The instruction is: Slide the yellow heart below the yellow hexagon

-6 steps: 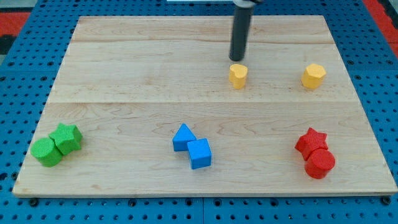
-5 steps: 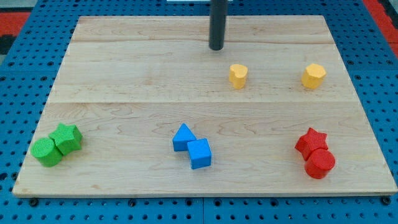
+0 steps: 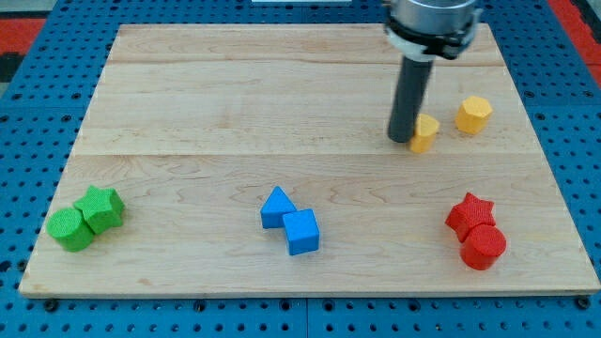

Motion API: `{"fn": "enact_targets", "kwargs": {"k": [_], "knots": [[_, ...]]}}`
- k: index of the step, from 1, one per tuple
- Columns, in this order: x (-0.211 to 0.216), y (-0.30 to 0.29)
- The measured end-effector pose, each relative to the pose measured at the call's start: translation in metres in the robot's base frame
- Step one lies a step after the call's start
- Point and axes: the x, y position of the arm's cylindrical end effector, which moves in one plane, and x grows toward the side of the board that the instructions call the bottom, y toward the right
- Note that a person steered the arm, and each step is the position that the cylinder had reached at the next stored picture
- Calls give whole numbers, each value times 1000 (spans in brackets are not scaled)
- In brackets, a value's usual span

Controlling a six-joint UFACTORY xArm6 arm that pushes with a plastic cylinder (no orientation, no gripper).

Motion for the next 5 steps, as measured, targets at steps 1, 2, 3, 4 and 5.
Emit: {"fn": "enact_targets", "kwargs": {"k": [1,2,3,4,5], "knots": [[2,20],[2,47],[2,59],[2,59],[2,59]]}}
